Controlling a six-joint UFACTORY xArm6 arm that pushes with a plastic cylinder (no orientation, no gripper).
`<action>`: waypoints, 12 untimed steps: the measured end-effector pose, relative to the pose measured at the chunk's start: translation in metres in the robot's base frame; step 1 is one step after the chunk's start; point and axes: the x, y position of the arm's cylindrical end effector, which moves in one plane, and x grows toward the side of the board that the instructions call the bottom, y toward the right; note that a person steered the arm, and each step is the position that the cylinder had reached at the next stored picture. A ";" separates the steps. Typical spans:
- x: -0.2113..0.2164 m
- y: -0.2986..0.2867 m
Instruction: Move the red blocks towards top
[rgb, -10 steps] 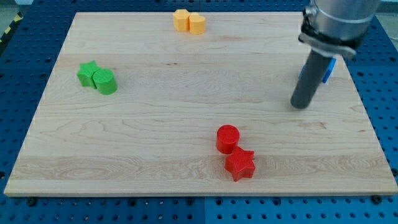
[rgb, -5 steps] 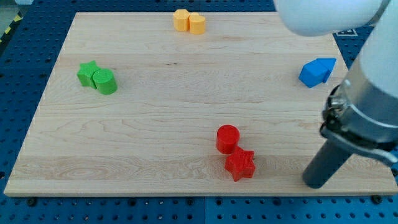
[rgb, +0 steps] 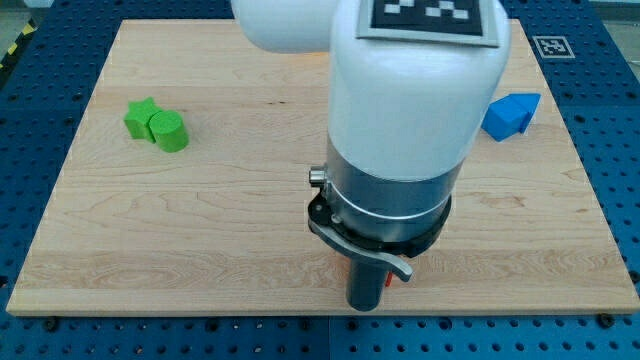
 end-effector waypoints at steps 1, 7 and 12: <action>0.000 0.004; -0.111 0.009; -0.144 0.053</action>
